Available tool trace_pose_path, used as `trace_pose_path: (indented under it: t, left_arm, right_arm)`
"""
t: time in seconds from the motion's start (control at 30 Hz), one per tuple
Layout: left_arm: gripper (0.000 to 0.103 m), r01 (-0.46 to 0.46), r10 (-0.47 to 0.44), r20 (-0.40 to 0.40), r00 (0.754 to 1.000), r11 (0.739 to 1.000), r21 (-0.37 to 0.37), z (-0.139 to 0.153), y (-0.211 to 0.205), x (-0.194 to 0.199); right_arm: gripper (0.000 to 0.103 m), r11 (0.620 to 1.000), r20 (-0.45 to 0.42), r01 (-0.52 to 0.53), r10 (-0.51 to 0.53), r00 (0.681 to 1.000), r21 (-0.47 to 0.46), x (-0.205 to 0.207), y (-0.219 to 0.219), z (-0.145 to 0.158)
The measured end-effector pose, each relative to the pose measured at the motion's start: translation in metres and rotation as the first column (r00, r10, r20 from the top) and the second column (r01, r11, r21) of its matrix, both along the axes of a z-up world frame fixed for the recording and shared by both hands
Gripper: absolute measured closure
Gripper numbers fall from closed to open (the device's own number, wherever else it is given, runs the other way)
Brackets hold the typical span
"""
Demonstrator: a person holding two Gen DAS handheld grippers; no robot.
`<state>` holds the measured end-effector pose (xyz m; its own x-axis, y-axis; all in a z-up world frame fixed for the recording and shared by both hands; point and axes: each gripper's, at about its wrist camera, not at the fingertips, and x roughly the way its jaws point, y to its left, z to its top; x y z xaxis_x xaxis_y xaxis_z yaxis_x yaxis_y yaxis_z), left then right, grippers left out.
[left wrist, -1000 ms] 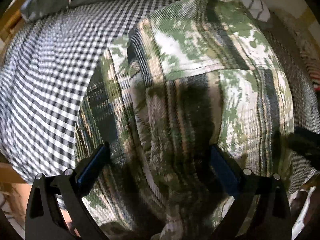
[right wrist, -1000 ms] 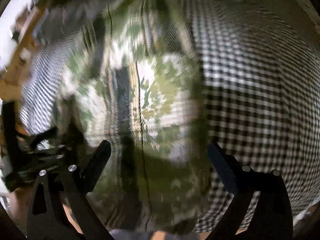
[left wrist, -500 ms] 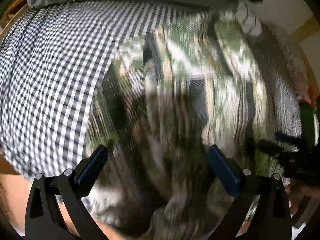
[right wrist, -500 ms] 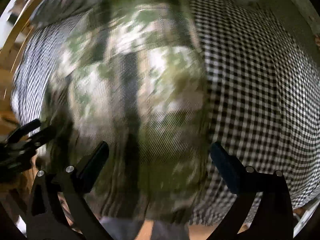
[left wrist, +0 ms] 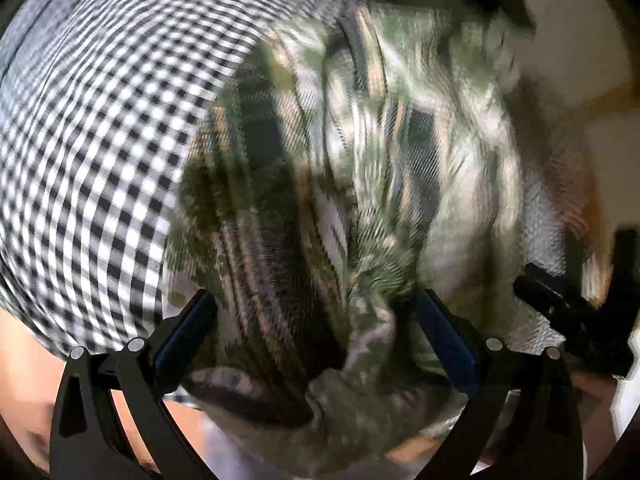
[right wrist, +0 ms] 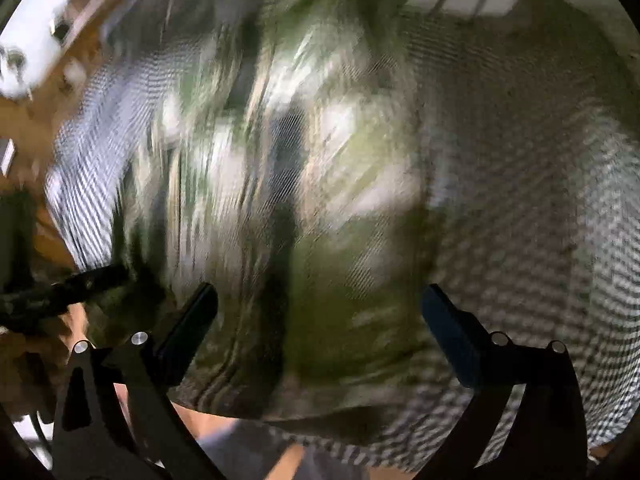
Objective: Fold large clothes
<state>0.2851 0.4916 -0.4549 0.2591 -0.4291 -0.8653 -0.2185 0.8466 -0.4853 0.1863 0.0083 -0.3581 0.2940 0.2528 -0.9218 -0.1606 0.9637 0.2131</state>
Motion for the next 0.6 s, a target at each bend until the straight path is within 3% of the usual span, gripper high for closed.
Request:
trace_pose_path:
  t: [0.07,0.2,0.33,0.47,0.6]
  left_arm:
    - [0.005,-0.065,0.065,-0.009,0.998,0.994,-0.091,-0.003,0.022,-0.01]
    - [0.005,-0.122,0.124,0.001,0.992,0.98,-0.16,-0.004,0.041,-0.028]
    - [0.005,-0.132,0.141,0.037,0.989,0.973,-0.19,0.0,0.032,-0.076]
    - [0.005,-0.187,0.199,0.042,0.979,0.962,-0.199,0.008,0.007,-0.096]
    - [0.005,-0.248,0.259,0.057,0.964,0.956,-0.155,0.02,-0.006,-0.113]
  right_arm:
    - [0.003,0.995,-0.012,0.042,-0.041,0.999,0.095,0.015,-0.039,-0.004]
    - [0.003,0.971,-0.068,0.042,-0.027,0.997,0.237,0.05,-0.072,-0.032]
    - [0.003,0.893,-0.127,0.024,0.037,0.991,0.449,0.078,-0.084,-0.057]
    - [0.003,0.85,-0.217,0.0,0.135,0.967,0.527,0.108,-0.061,-0.093]
    - [0.002,0.853,-0.279,-0.05,0.224,0.934,0.52,0.131,-0.044,-0.118]
